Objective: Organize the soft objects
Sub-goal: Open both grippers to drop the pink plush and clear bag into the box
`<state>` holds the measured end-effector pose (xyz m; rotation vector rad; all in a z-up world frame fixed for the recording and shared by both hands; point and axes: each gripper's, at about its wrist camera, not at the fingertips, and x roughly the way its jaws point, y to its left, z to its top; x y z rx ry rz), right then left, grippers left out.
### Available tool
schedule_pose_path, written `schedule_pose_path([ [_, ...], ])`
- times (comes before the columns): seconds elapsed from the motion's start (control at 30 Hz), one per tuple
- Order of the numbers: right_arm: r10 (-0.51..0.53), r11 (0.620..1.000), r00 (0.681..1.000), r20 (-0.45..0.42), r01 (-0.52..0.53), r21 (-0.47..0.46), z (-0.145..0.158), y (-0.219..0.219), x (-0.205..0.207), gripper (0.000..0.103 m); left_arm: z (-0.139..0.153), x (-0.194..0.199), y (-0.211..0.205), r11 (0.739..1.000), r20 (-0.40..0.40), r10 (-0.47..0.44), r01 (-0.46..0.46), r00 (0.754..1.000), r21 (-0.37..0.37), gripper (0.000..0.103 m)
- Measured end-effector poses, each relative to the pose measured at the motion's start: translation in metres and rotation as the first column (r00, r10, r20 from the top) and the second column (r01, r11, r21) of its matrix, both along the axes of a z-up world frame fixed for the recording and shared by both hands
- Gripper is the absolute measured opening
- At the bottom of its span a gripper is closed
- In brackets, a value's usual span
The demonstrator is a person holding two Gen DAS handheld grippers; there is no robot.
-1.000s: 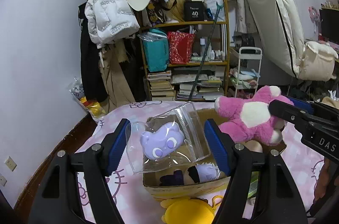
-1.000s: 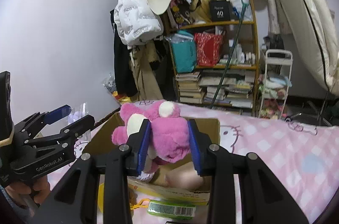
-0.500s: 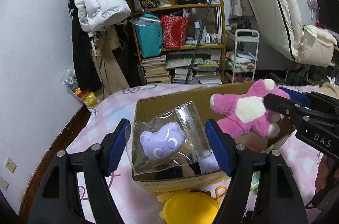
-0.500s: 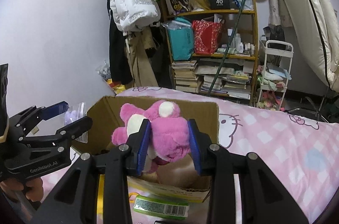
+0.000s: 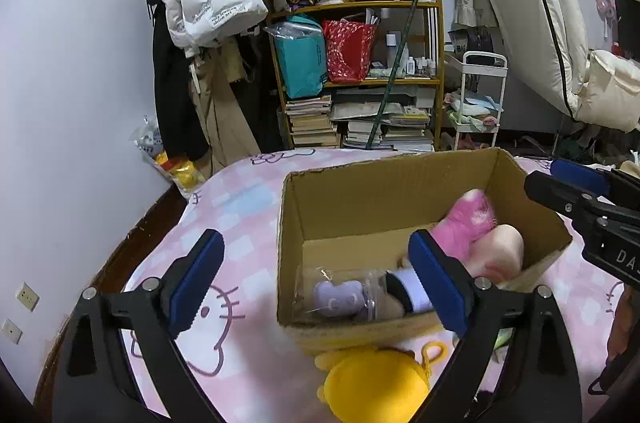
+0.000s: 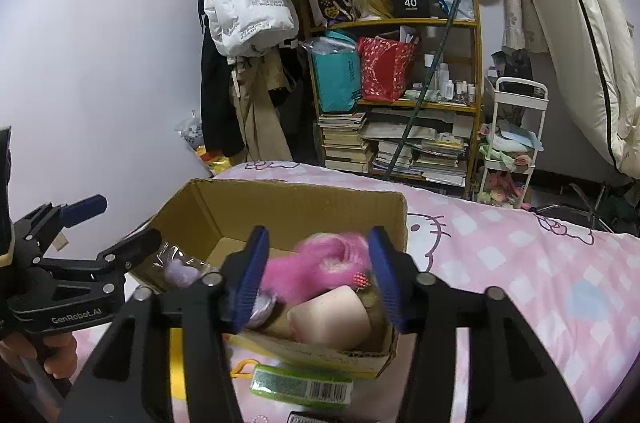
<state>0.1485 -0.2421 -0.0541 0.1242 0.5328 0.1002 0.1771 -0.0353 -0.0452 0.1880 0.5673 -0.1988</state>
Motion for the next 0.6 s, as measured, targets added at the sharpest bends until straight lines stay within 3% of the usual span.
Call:
schedule_pose_path([
  [0.1,-0.014,1.000,1.000,0.000,0.014,0.007,0.004,0.001,-0.008,0.082,0.004,-0.007,0.005,1.000,-0.019,0.002,-0.003,1.000,-0.016,0.098],
  [0.2,-0.019,1.000,1.000,-0.012,0.019,0.015,0.006,0.001,-0.017,0.090,0.009,-0.016,0.012,0.999,-0.040,0.001,-0.003,0.999,-0.040,0.098],
  [0.4,-0.029,0.999,0.999,-0.039,0.030,0.021,0.010,0.002,-0.036,0.092,0.014,-0.036,0.025,0.999,-0.086,0.016,-0.020,0.996,-0.047,0.098],
  [0.6,-0.030,0.998,0.997,-0.071,0.034,0.056,0.011,0.001,-0.057,0.092,0.017,-0.058,0.026,1.000,-0.115,0.014,-0.013,0.993,0.006,0.098],
])
